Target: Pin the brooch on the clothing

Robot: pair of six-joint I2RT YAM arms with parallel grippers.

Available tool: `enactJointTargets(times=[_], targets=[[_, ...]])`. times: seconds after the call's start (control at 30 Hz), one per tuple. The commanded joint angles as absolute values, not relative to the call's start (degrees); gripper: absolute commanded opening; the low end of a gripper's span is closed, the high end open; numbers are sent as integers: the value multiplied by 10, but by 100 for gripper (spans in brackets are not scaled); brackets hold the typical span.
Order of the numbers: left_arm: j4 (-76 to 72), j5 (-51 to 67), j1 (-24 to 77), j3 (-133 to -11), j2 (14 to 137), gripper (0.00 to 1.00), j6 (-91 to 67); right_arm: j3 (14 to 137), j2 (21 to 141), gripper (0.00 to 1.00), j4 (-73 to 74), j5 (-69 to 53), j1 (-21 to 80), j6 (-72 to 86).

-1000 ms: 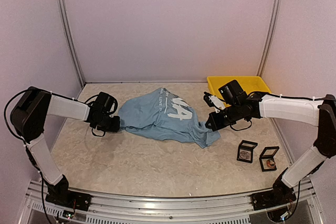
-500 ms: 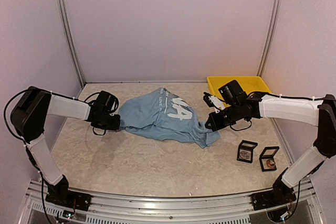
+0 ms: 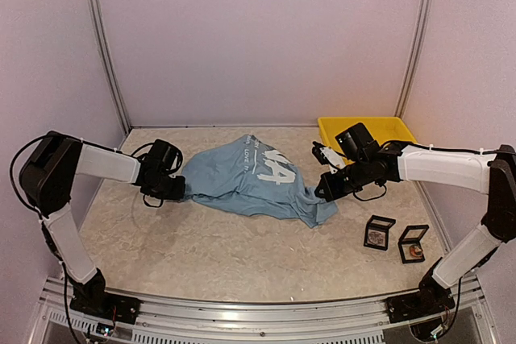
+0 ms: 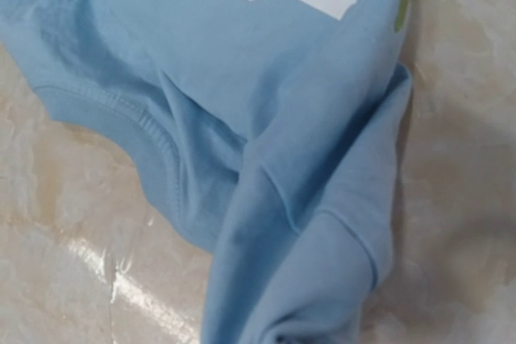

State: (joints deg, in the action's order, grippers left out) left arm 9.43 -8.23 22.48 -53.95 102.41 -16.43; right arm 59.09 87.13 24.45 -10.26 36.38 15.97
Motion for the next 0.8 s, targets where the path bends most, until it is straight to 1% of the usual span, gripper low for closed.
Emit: enactJointTargets(times=[0.0, 0.07, 0.17, 0.43, 0.67, 0.77], targets=[[97, -68, 220, -556, 1045, 15, -164, 586, 868, 0, 251, -102, 369, 161], [98, -65, 220, -555, 1044, 0, -164, 585, 867, 0, 250, -102, 369, 162], [93, -68, 223, -549, 1031, 0, -166, 585, 865, 0, 254, -93, 368, 162], [73, -117, 250, -530, 886, 0, -173, 609, 826, 0, 266, -34, 369, 167], [112, -137, 266, -559, 792, 0, -166, 669, 802, 0, 310, 12, 367, 147], [138, -157, 271, -581, 753, 0, -161, 716, 792, 0, 329, 34, 362, 134]])
